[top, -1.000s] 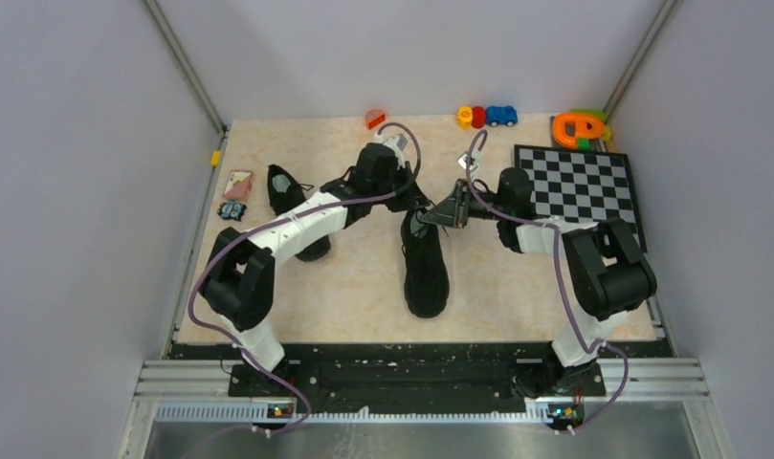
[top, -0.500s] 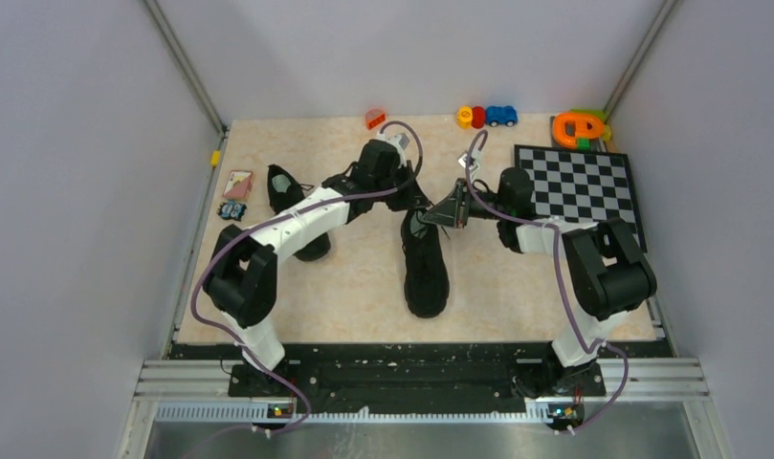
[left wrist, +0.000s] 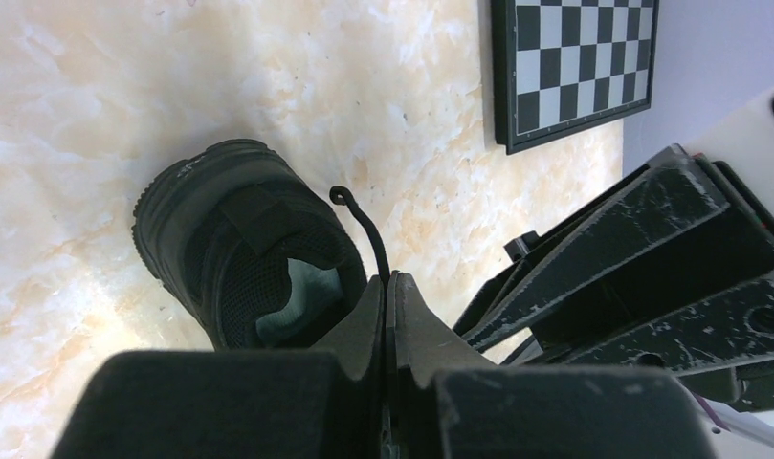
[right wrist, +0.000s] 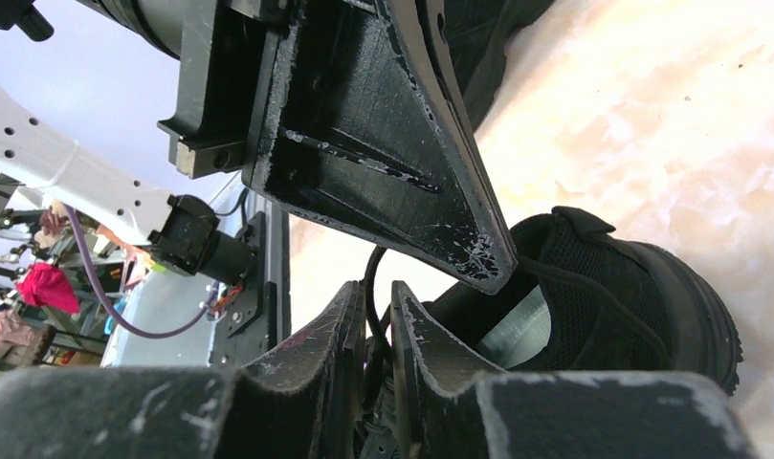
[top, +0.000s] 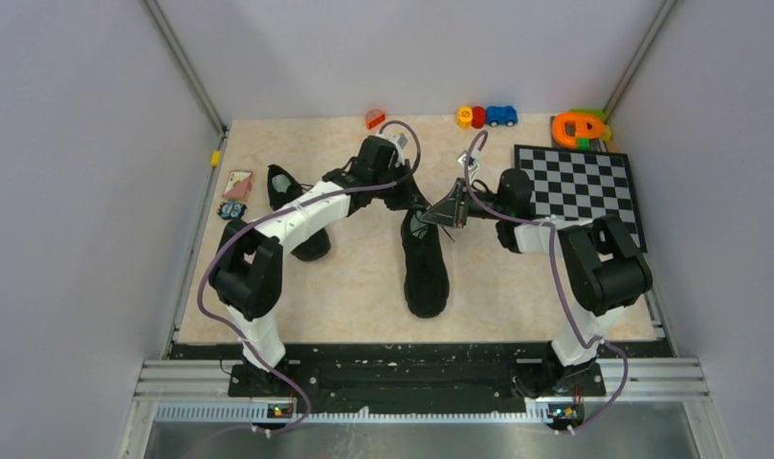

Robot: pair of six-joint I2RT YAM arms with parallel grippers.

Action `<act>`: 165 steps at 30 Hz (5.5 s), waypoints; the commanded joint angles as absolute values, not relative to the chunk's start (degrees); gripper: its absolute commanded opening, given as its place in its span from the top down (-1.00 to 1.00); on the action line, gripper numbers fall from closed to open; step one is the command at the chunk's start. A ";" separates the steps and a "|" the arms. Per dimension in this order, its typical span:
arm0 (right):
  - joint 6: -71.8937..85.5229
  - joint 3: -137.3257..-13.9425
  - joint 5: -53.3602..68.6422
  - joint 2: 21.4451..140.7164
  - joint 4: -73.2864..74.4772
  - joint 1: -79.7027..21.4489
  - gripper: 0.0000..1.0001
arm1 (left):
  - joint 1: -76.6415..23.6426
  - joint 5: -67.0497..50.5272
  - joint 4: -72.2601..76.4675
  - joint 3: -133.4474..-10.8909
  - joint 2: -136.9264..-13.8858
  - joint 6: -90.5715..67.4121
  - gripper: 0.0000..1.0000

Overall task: Tie the shoes
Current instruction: Cross the shoelace with the shoelace.

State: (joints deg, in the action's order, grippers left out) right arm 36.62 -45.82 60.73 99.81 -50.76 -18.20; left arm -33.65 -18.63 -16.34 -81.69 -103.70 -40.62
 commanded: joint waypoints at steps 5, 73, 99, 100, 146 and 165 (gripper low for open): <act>35.12 -46.17 61.03 100.29 -52.21 -17.97 0.42 | -33.49 -20.81 -15.65 -84.20 -103.49 -41.11 1.00; 34.78 -42.10 56.65 92.66 -45.51 -17.25 1.00 | -33.29 -20.52 -18.58 -83.41 -101.42 -40.63 0.94; 36.17 -40.30 56.83 90.35 -44.11 -17.22 1.00 | -32.90 -21.90 -24.10 -83.79 -100.83 -38.95 0.54; 35.94 -40.34 56.77 90.35 -44.03 -17.21 1.00 | -32.87 -22.57 -24.16 -84.14 -101.23 -39.14 0.53; 38.52 -44.63 50.36 89.16 -30.77 -17.07 1.00 | -40.58 -17.44 -9.33 -63.16 -85.68 -44.64 1.00; 42.11 -47.02 48.49 88.83 -28.69 -18.77 1.00 | -44.65 -7.00 -6.32 -62.31 -90.26 -41.27 1.00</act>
